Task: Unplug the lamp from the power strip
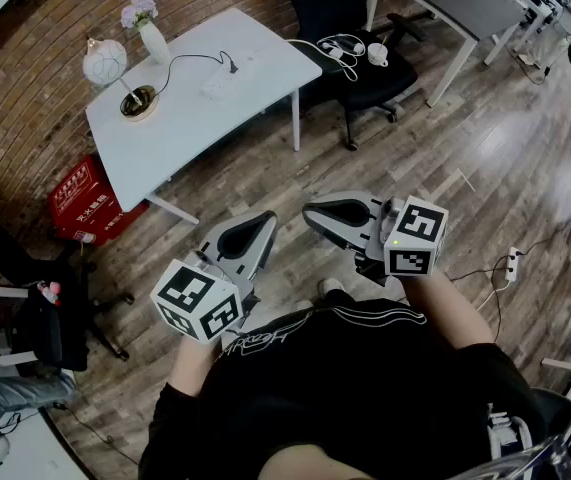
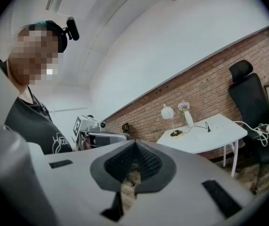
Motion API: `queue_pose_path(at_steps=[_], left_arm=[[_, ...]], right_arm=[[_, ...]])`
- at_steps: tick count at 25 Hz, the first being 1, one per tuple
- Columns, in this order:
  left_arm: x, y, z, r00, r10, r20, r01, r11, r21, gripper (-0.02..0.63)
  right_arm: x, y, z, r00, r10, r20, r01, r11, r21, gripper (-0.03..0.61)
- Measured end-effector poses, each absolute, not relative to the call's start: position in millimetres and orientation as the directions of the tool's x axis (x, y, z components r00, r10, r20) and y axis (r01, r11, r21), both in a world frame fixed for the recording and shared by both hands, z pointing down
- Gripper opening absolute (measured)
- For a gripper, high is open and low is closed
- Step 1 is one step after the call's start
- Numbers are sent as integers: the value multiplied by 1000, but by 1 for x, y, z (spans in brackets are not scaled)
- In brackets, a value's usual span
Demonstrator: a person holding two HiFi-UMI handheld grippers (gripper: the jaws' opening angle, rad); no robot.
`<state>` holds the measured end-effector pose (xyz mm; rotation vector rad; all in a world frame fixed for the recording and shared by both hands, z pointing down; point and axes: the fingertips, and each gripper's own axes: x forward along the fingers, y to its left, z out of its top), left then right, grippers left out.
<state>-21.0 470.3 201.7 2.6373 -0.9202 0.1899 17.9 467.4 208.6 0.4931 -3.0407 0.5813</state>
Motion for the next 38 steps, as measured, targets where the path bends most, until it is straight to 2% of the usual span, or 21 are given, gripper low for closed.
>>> queue_pose_path(at_steps=[13,24,32,38], left_arm=[[-65,470,195,795,-578,183,-604,-730,319,3],[-82,450,197,765,-619,177,-642,-713,280,3],[-76,408,206,750,-633,190,-660,-703,265,3],[-70,336,214,719,-663,210,-694,-664,279,3]], right_arm=[[-25,471,209,-941,-318,115,-338,896,-288,-3],[-34,452,214,-940,-323,108,-340,892,-297,-3],[-30,410,221,-954,-296,52,-296,893,-340,-3],[-20,338,232,-961,-272,46,-269,892,-364,-3]])
